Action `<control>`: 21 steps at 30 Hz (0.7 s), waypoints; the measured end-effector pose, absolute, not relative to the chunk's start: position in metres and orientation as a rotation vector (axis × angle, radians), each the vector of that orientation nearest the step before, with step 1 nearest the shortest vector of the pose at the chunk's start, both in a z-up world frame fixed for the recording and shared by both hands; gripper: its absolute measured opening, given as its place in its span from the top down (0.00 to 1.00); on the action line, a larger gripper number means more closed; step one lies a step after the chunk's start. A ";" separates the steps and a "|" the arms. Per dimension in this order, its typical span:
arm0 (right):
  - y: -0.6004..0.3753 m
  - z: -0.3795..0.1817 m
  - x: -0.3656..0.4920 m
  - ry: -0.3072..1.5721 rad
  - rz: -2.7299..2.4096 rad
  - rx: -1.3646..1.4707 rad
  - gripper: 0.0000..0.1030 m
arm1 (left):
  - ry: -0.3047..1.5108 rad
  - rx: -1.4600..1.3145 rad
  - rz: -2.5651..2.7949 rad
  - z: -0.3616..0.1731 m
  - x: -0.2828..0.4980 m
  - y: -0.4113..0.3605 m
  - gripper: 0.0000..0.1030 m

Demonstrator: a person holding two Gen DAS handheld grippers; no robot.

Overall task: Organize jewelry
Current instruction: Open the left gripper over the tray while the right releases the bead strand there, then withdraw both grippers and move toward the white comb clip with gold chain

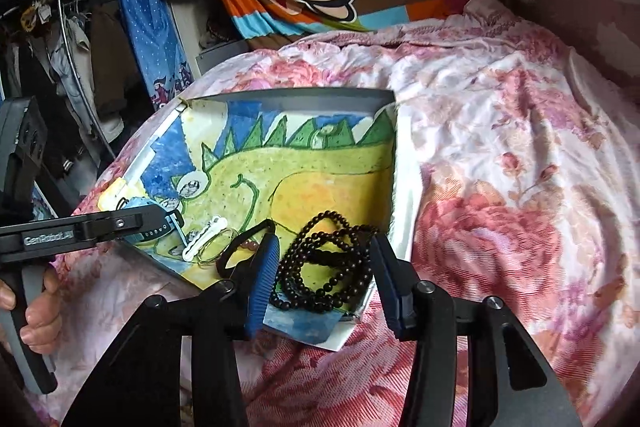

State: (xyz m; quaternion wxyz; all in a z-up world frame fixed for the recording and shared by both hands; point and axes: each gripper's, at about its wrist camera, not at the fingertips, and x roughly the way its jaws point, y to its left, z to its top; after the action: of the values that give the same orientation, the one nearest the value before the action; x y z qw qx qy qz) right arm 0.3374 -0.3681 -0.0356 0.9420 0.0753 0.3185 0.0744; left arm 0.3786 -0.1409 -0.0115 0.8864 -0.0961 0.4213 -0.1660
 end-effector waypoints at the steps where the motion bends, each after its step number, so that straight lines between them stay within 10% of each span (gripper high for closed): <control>1: -0.369 -0.033 0.335 0.643 0.149 0.154 0.56 | 0.871 -0.200 -0.346 -0.008 0.374 -0.140 0.63; 4: -0.371 -0.023 0.321 0.604 0.126 0.162 0.43 | 0.833 -0.215 -0.330 0.001 0.357 -0.134 0.22; 11: -0.367 0.002 0.254 0.499 0.078 0.160 0.09 | 0.709 -0.200 -0.276 0.029 0.305 -0.113 0.08; 21: -0.320 0.023 0.163 0.362 0.065 0.009 0.02 | 0.515 -0.169 -0.147 0.049 0.201 -0.068 0.00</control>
State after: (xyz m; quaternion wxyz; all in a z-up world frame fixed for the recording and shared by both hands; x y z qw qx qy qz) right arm 0.1630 -0.3195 0.0233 0.9831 0.0045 0.1802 0.0325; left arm 0.2005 -0.0678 0.0485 0.9608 -0.0835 0.2540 -0.0728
